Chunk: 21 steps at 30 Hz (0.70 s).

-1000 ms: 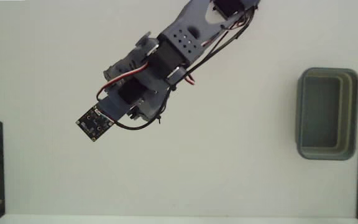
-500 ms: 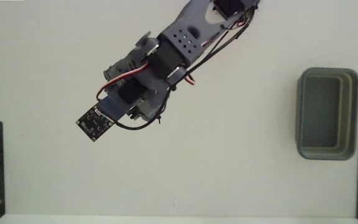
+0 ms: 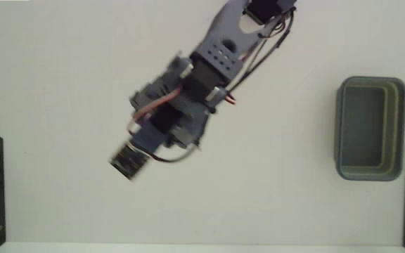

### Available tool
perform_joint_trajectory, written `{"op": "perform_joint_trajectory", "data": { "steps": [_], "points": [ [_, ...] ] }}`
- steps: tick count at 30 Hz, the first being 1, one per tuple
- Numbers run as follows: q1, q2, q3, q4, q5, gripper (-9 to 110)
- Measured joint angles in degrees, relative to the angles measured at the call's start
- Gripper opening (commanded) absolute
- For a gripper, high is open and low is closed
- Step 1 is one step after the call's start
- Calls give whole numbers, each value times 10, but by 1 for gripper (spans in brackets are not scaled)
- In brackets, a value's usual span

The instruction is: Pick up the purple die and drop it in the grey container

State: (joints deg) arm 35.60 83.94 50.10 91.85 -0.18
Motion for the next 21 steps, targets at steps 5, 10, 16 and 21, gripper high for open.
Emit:
{"op": "perform_joint_trajectory", "data": {
  "steps": [5,10,16,21],
  "points": [
    [-51,-1,5,-2,-1,61],
    [-105,-1,20,-11,0,61],
    [-182,-1,33,-22,-1,61],
    [-249,0,54,-28,0,61]
  ]
}}
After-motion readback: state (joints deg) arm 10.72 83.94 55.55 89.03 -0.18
